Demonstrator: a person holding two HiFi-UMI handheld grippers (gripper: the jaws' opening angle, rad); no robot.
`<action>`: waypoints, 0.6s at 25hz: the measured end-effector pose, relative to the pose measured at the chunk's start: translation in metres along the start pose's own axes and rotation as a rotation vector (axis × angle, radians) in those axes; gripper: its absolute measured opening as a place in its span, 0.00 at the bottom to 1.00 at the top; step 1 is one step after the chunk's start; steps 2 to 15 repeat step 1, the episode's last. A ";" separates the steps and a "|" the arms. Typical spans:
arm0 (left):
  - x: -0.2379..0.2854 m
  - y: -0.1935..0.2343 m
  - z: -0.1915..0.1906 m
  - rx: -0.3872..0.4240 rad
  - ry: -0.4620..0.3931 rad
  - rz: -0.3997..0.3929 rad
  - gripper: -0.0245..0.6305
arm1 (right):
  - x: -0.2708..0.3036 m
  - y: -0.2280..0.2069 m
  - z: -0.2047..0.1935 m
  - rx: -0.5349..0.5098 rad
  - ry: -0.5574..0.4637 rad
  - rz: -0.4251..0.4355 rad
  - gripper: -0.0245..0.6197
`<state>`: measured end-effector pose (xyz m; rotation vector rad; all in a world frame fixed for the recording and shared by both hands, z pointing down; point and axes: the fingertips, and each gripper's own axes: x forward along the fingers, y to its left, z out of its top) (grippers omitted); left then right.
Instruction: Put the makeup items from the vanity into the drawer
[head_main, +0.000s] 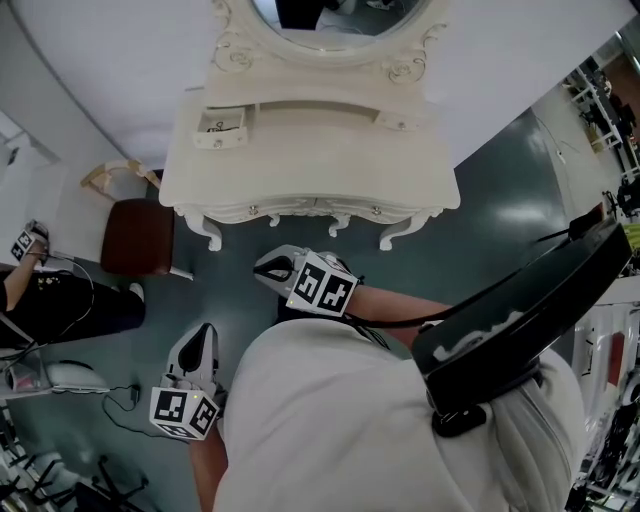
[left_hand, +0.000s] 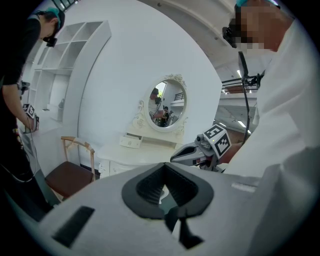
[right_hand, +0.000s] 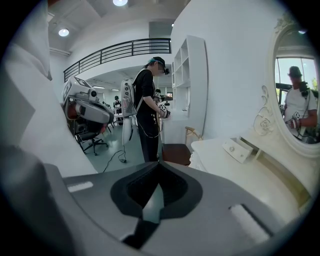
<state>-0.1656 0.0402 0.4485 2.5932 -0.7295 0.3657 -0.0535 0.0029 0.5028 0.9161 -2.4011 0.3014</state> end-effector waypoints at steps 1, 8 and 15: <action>0.001 0.002 0.000 -0.001 0.002 0.002 0.03 | 0.002 -0.002 -0.001 0.001 0.001 0.002 0.04; 0.001 0.002 0.000 -0.001 0.002 0.002 0.03 | 0.002 -0.002 -0.001 0.001 0.001 0.002 0.04; 0.001 0.002 0.000 -0.001 0.002 0.002 0.03 | 0.002 -0.002 -0.001 0.001 0.001 0.002 0.04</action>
